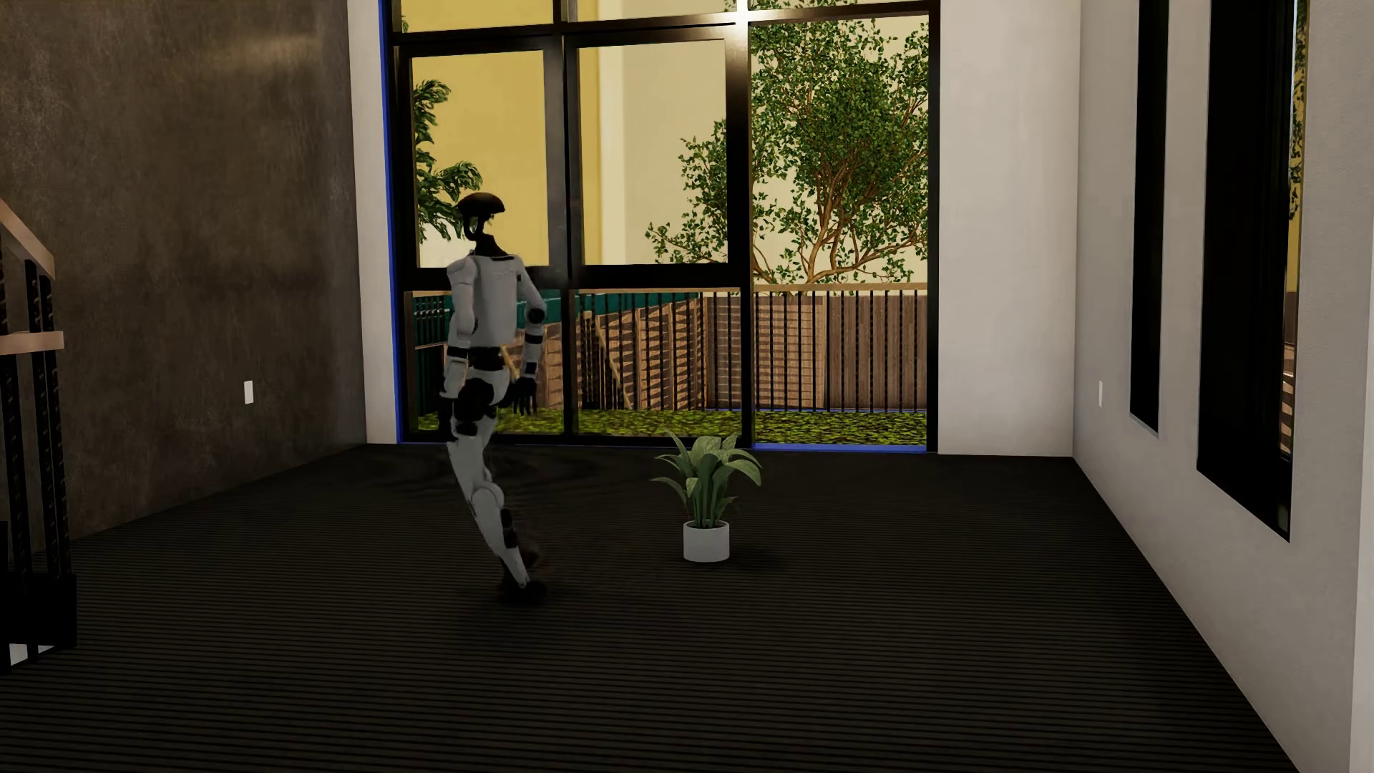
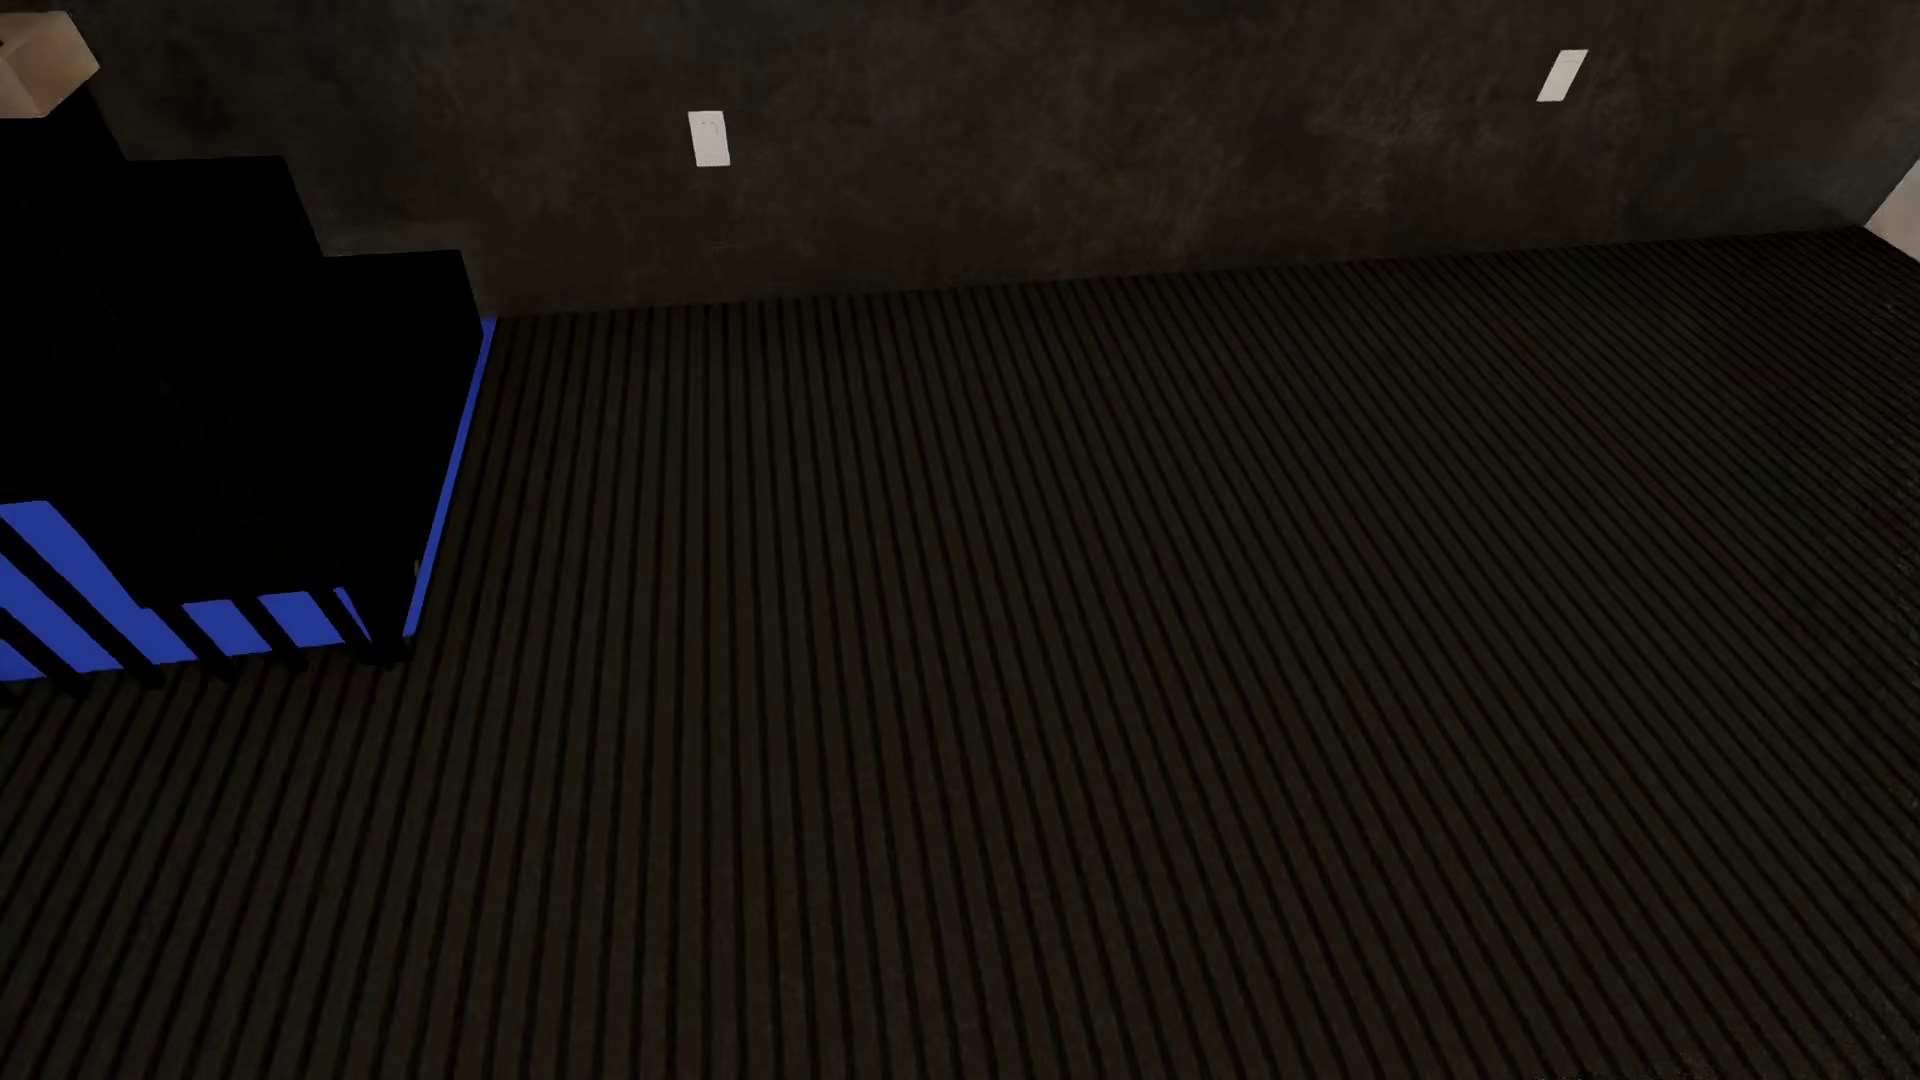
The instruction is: Go around the plant
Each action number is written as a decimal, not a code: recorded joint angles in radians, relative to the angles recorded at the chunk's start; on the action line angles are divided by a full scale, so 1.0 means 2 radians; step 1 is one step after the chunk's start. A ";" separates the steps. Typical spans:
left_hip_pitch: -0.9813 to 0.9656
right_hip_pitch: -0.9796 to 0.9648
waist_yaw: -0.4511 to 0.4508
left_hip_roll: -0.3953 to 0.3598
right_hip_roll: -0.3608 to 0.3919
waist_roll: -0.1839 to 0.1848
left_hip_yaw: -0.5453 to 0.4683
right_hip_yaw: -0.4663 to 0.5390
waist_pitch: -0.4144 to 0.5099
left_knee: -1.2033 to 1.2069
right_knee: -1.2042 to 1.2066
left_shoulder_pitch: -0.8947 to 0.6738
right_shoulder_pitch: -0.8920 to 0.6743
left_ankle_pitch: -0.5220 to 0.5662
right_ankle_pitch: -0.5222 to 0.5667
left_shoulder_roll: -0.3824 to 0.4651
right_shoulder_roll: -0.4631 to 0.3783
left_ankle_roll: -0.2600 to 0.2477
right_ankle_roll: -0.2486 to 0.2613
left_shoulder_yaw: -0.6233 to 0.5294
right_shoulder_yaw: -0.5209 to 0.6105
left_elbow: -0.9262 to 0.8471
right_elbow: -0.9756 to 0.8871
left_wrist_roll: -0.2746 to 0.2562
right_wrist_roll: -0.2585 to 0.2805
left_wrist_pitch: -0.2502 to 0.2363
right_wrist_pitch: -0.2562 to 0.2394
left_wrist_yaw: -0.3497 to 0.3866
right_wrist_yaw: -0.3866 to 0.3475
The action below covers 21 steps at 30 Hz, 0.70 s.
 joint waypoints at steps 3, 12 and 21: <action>0.062 0.006 -0.028 -0.008 0.032 0.008 0.000 0.000 0.000 -0.008 -0.249 -0.014 -0.004 -0.047 -0.139 0.014 0.003 0.000 0.000 0.040 -0.013 -0.017 -0.011 0.000 0.000 0.000 0.000 0.000 0.000; -0.112 0.014 -0.035 0.084 0.061 0.034 0.000 0.000 -0.031 0.462 -0.209 -0.033 -0.027 0.041 -0.004 -0.043 -0.010 0.000 0.000 0.028 0.054 -0.031 0.059 0.000 0.000 0.000 0.000 0.000 0.000; -0.275 0.101 0.036 0.038 0.045 -0.005 0.000 0.000 -0.053 0.039 -0.158 -0.006 -0.056 0.080 -0.279 -0.045 0.003 0.000 0.000 -0.029 -0.038 0.003 -0.024 0.000 0.000 0.000 0.000 0.000 0.000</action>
